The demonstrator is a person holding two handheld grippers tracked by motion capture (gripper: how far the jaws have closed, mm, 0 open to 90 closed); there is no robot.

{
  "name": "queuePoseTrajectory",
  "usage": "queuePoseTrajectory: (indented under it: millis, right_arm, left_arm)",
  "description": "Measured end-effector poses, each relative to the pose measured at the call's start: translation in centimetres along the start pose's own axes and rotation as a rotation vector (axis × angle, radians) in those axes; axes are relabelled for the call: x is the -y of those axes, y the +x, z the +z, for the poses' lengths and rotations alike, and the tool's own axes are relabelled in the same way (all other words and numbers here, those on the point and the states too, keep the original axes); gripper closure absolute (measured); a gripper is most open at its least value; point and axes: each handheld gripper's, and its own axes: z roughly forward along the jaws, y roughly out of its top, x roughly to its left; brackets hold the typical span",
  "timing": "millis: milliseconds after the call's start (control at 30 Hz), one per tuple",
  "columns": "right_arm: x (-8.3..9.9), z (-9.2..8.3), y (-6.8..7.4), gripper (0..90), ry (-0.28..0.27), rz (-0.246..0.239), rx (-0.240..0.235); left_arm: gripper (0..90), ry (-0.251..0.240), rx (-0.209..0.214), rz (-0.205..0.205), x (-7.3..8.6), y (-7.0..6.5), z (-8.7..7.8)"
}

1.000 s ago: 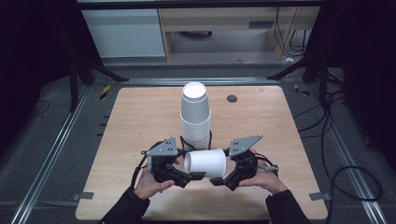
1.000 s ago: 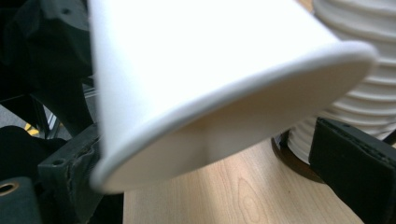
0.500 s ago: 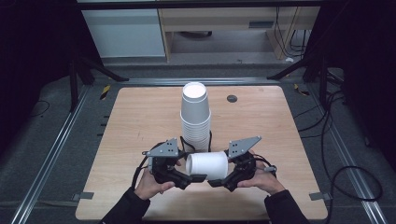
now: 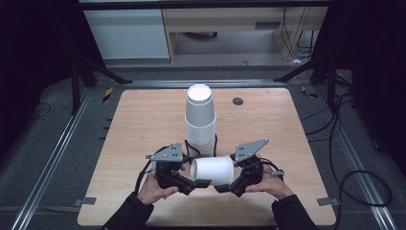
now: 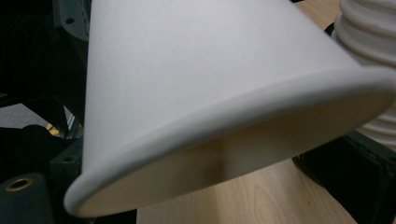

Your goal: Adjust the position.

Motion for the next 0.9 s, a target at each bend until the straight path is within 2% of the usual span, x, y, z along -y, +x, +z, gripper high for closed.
queuePoseTrajectory:
  millis: [400, 533, 667, 767, 833, 900]
  right_arm:
    - [0.2, -0.1, -0.1, 10.1, 0.001, -0.007, -0.005]
    - [0.4, -0.1, -0.3, 10.4, 0.007, 0.000, -0.012]
    - [0.4, -0.2, -0.3, 10.3, 0.015, -0.001, -0.006]
    - [0.4, -0.6, -0.4, 10.2, 0.033, -0.009, 0.020]
    - [0.2, -1.0, -0.5, 10.1, 0.071, -0.025, 0.060]
    - [0.1, -1.4, -0.4, 10.0, 0.098, -0.036, 0.076]
  left_arm:
    - [22.5, 0.012, -0.002, 0.001, 0.1, 0.0, 0.2]
    - [21.4, 0.022, -0.011, -0.003, 0.0, 0.0, 0.4]
    - [19.5, 0.026, -0.034, 0.014, -0.2, -0.1, 0.2]
    - [16.3, 0.038, -0.053, 0.016, -0.4, 0.0, -0.5]
    - [14.9, 0.055, -0.079, 0.026, -0.5, 0.0, -0.8]
    - [14.9, 0.071, -0.093, 0.020, -0.4, 0.3, -1.2]
